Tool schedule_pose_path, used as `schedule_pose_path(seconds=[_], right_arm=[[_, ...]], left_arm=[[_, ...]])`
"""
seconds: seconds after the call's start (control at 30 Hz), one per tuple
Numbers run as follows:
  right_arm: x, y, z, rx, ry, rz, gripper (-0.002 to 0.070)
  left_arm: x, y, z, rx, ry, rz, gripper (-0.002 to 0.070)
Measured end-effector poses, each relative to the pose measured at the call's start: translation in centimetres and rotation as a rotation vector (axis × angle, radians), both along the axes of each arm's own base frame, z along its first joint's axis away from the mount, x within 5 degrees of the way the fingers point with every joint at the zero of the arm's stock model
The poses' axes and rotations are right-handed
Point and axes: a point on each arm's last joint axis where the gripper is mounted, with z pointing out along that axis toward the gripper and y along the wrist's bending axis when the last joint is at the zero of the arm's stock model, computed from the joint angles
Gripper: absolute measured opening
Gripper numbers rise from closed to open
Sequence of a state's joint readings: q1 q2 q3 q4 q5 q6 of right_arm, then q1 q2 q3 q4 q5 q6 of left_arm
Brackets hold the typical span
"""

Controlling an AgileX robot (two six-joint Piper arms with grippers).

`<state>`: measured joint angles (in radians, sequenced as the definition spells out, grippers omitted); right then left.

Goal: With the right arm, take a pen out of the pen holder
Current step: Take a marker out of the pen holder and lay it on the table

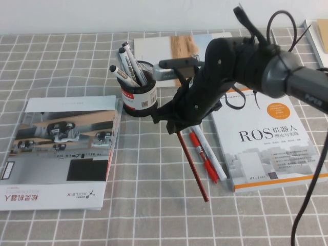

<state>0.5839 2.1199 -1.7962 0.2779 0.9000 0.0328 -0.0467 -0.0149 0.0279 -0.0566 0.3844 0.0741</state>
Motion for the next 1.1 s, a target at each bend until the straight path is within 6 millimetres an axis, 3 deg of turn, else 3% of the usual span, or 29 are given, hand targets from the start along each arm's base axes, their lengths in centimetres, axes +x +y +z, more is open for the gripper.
schedule_pose_path(seconds=[0.27,0.6,0.7,0.93,1.1], right_arm=[[1.3,-0.3,-2.5,-0.001,0.015,-0.034,0.0005],[1.9,-0.1,-2.9,0.015,-0.028,-0.049,0.0011],[2.0,0.0,-2.9,0.021,-0.043,-0.053,0.0055],[2.1,-0.1,-2.8,0.019,-0.056,-0.053,0.0232],[2.0,-0.2,-2.0,0.023,-0.074,-0.051,0.0265]], left_arm=[[0.0,0.0,0.0,0.000,0.000,0.000,-0.0005],[0.0,0.0,0.0,0.000,0.000,0.000,-0.0005],[0.0,0.0,0.0,0.000,0.000,0.000,-0.0005],[0.0,0.0,0.0,0.000,0.000,0.000,-0.0005],[0.0,0.0,0.0,0.000,0.000,0.000,-0.0005]])
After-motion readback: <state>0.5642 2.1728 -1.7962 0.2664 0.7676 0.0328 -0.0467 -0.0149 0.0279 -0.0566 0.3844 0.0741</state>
